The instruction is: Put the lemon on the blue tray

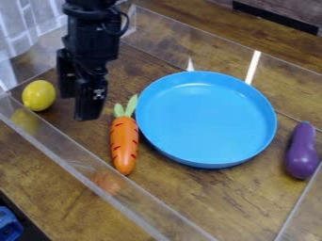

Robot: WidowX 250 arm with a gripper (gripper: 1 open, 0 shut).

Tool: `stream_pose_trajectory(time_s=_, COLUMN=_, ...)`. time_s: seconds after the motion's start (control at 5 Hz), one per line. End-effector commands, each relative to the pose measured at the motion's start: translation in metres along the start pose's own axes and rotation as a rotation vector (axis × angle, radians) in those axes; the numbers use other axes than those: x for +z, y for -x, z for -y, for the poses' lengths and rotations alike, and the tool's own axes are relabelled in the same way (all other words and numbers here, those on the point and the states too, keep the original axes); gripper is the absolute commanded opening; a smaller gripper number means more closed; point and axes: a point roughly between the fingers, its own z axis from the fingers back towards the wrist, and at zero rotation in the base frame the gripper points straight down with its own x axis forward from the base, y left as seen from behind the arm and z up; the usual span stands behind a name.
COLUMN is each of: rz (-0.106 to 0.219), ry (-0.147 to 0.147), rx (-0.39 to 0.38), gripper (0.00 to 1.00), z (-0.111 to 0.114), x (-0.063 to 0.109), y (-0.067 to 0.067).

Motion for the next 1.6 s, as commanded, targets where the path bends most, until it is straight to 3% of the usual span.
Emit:
stream_pose_trajectory(time_s=0.0, rz=0.052, ry=-0.038, rx=0.013, gripper=1.00, z=-0.009, x=0.013, y=0.004)
stream_pose_trajectory(time_s=0.4, rz=0.062, ry=-0.052, rx=0.024, gripper=1.00, z=-0.023, x=0.011, y=0.011)
stream_pose_trajectory(time_s=1.4, rz=0.026, ry=-0.087, rx=0.013, gripper=1.00, z=-0.068, x=-0.011, y=0.020)
